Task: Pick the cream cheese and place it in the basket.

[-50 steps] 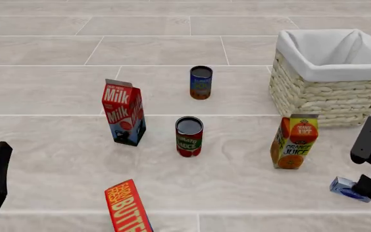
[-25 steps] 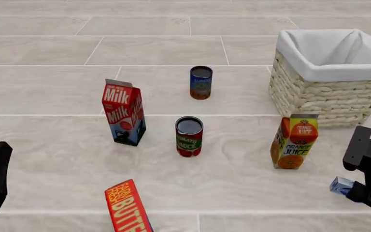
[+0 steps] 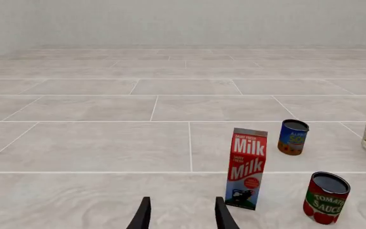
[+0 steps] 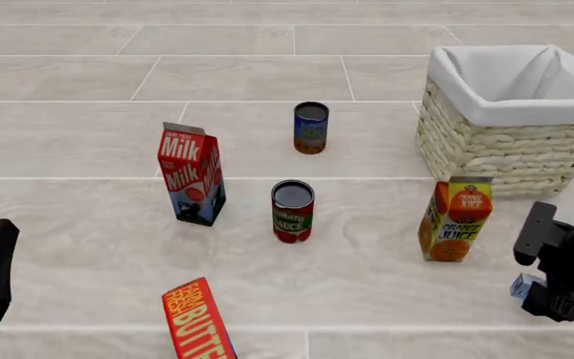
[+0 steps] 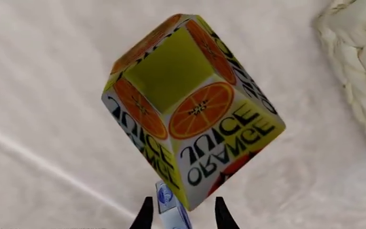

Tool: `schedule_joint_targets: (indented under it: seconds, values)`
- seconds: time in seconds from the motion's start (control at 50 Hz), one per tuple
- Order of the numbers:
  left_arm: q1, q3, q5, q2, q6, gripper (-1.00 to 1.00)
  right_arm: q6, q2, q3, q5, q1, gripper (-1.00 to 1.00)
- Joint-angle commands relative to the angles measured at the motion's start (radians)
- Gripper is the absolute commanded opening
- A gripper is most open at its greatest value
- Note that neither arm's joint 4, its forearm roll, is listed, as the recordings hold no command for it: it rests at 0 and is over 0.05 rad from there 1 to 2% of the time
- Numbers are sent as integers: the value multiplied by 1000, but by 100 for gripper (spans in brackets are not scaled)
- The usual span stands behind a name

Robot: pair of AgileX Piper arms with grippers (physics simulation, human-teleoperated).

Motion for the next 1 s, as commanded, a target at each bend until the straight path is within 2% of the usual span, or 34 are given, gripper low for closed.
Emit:
schedule_joint_targets:
  seconds: [0.02, 0.08, 0.24, 0.26, 0.3, 0.46, 0.5, 0.62, 0.68, 0.74, 0.8, 0.84, 0.92, 0.94, 1.0]
  values:
    - [0, 0, 0, 0, 0, 100, 68, 58, 5, -41, 21, 100]
    - [0, 0, 0, 0, 0, 100, 80, 66, 8, -45, 21, 100]
    - [0, 0, 0, 0, 0, 100, 67, 62, 40, -60, 11, 100]
    - [0, 0, 0, 0, 0, 100, 62, 60, 37, -59, 3, -100]
    - [0, 0, 0, 0, 0, 100, 18, 35, 65, -71, -6, -100]
    - [0, 0, 0, 0, 0, 100, 27, 0, 41, -23, -21, -100]
    - [0, 0, 0, 0, 0, 100, 2, -11, 54, -27, -35, -100]
    - [0, 0, 0, 0, 0, 100, 5, -50, 62, 3, -28, -100]
    - [0, 0, 0, 0, 0, 100, -32, -112, 76, 54, -57, -100]
    - [0, 0, 0, 0, 0, 100, -46, -175, 69, 113, -74, -100]
    - [0, 0, 0, 0, 0, 100, -87, -225, 68, 144, -117, -100]
    - [0, 0, 0, 0, 0, 100, -96, -243, 67, 154, -126, -100]
    - [0, 0, 0, 0, 0, 100, -61, -291, 53, 202, -101, -100]
    - [0, 0, 0, 0, 0, 100, -30, -302, 37, 216, -85, -100]
    - [0, 0, 0, 0, 0, 100, -13, -328, 23, 237, -78, -100]
